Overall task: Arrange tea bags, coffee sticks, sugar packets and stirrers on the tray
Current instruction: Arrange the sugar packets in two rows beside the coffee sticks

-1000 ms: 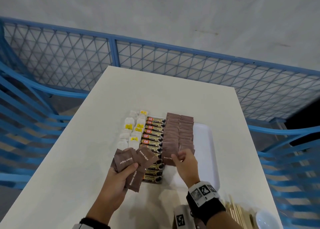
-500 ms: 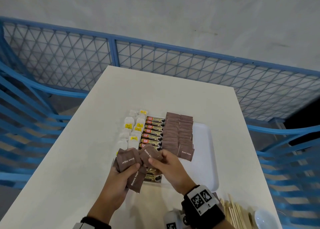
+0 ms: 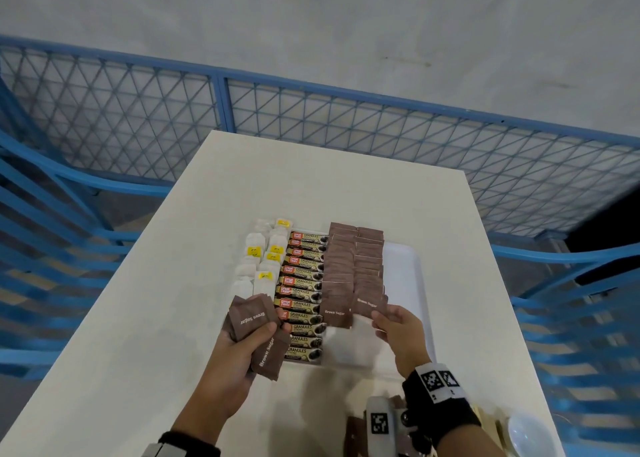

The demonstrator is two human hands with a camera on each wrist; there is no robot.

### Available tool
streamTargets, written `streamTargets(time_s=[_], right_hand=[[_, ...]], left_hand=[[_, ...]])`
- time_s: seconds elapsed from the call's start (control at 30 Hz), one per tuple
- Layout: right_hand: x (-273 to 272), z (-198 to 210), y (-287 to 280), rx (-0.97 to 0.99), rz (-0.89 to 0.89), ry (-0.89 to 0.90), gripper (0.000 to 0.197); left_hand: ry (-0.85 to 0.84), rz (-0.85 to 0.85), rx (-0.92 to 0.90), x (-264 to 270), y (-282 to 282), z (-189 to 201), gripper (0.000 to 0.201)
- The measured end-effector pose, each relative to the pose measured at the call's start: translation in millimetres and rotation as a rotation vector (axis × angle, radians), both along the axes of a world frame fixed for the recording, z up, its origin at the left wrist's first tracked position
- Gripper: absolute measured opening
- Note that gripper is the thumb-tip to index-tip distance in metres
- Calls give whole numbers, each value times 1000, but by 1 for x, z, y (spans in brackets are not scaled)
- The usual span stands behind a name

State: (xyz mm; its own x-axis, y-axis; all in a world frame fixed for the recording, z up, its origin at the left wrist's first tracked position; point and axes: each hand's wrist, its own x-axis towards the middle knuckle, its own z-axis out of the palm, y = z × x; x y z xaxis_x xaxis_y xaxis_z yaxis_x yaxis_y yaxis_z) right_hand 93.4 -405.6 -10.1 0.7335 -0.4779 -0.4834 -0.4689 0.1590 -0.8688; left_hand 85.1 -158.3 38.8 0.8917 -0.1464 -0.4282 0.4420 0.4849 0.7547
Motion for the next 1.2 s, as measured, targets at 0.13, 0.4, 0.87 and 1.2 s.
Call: streamTargets(time_s=[0.13,0.4,0.87,1.2], right_hand=[[3,-18,-10,-211,14,112,10],[14,-20,-3,-461,19,141,10],[13,-14,8,-580,24,27,23],[-13,62,77,-80,890,-47,32]], left_hand=[[5,15,2,0,-2,1,34],[10,18,18,0,-1,1,33],[32,32,-8,1,-4,0,33],[-21,13,29,1,-15,8,29]])
